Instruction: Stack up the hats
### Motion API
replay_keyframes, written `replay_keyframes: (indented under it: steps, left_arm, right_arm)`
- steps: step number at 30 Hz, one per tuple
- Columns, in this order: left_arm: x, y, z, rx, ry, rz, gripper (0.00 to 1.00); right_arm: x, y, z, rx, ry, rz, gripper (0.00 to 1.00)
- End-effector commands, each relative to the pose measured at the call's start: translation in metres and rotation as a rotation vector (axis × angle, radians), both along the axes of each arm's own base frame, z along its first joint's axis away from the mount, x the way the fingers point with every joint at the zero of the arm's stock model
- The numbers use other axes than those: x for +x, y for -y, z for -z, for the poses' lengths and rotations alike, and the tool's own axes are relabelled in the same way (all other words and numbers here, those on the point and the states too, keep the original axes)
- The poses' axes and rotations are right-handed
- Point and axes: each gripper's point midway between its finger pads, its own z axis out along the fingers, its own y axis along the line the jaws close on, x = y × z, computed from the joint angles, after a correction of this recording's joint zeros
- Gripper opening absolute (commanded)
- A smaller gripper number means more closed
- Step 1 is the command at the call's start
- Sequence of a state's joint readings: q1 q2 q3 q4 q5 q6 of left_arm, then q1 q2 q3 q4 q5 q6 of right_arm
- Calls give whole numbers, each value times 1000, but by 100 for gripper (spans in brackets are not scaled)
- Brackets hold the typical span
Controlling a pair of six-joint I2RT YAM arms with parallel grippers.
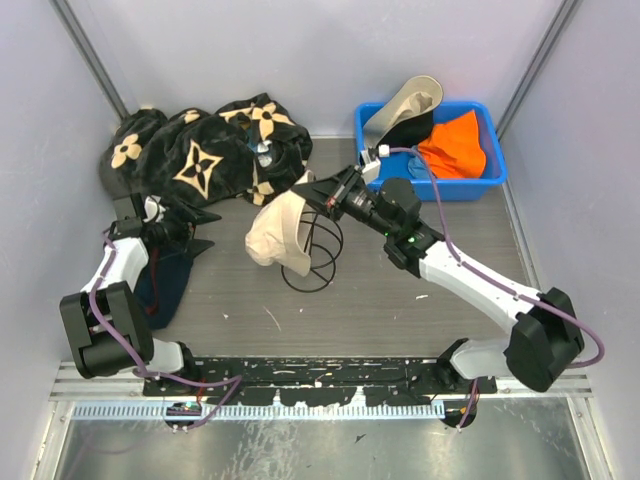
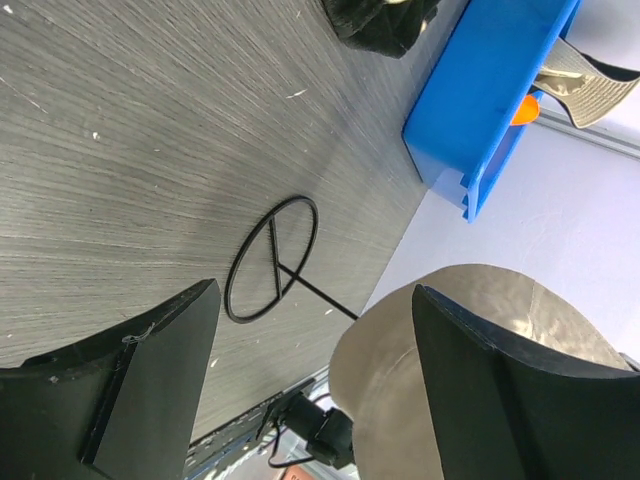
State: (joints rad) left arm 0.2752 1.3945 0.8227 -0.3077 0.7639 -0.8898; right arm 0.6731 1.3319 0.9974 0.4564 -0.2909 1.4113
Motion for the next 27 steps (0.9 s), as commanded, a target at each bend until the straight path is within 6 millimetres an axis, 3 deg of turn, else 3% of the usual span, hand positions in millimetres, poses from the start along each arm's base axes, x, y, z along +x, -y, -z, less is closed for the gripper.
replay_keyframes:
  steps: [1,10,18,27]
  left_arm:
    - [4,-2,-8,10,29,11,85]
    - [4,0,-5,12,22,18,85]
    - [6,6,-5,16,20,36,85]
    - [9,9,-8,22,22,52,84]
  right_arm:
    - [-17,18,-15,-16,84,33,1]
    - [-25,37,10,-148,96,79,1]
    - [-25,61,59,-360,55,135,1]
    - [-24,94,113,-390,-37,180,1]
